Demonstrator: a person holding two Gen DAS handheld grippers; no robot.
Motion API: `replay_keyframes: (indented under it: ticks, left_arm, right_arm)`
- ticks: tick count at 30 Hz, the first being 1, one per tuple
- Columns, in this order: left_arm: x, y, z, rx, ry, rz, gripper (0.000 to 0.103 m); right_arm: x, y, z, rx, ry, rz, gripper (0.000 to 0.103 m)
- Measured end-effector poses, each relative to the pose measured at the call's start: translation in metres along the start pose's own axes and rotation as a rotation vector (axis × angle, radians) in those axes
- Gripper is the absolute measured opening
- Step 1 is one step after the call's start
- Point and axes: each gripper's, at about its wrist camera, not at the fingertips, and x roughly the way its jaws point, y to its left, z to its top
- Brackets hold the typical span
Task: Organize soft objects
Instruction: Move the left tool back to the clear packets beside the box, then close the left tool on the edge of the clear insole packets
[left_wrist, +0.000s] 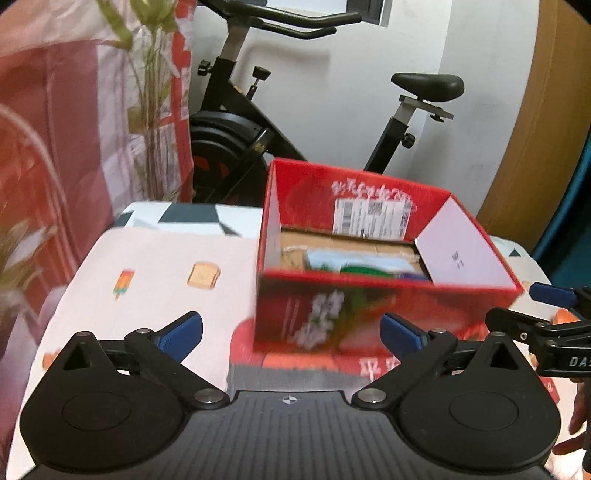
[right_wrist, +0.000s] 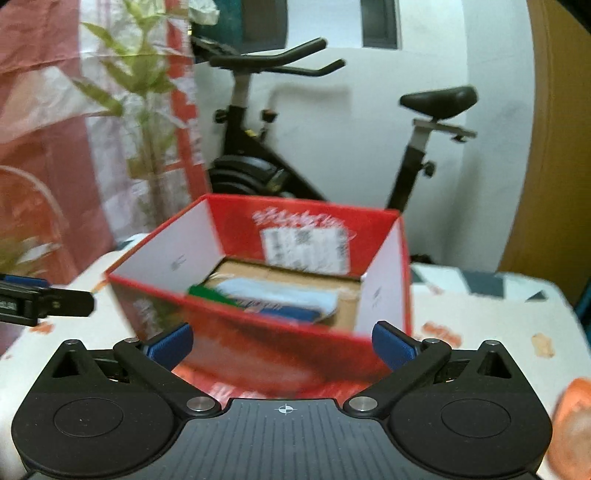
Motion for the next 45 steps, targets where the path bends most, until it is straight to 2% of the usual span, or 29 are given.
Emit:
replay_keyframes:
  ticks: [6, 10, 16, 20, 28, 31, 36, 40, 45]
  left_arm:
    - [-0.003, -0.006, -0.036, 0.012, 0.048, 0.025, 0.103]
    - [0.002, -0.012, -0.054, 0.043, 0.086, 0.04, 0.103]
    - [0.014, -0.016, -0.074, 0.076, 0.141, 0.069, 0.103]
    - [0.016, -0.01, -0.08, 0.033, 0.132, 0.039, 0.103]
    - [0.02, -0.01, -0.089, 0.011, 0.151, -0.001, 0.103]
    - [0.022, -0.008, -0.089, 0.0, 0.158, -0.016, 0.103]
    - [0.024, 0.0, -0.092, -0.076, 0.172, -0.063, 0.103]
    - [0.021, -0.002, -0.092, -0.066, 0.162, -0.05, 0.103]
    - [0.014, -0.006, -0.089, -0.035, 0.143, 0.003, 0.103]
  right_arm:
    - [-0.004, 0.002, -0.04, -0.01, 0.101, -0.004, 0.103]
    - [-0.001, -0.003, -0.066, 0.03, 0.182, 0.006, 0.103]
    - [0.01, -0.003, -0.095, 0.032, 0.25, -0.016, 0.103]
    - [0.012, -0.007, -0.1, 0.061, 0.236, 0.003, 0.103]
    - [0.018, -0.013, -0.108, 0.086, 0.245, 0.044, 0.103]
    - [0.02, -0.02, -0.111, 0.137, 0.251, 0.067, 0.103]
    - [0.024, -0.033, -0.116, 0.225, 0.267, 0.118, 0.103]
    - [0.02, -0.031, -0.116, 0.206, 0.255, 0.113, 0.103]
    - [0.019, -0.034, -0.117, 0.228, 0.266, 0.131, 0.103]
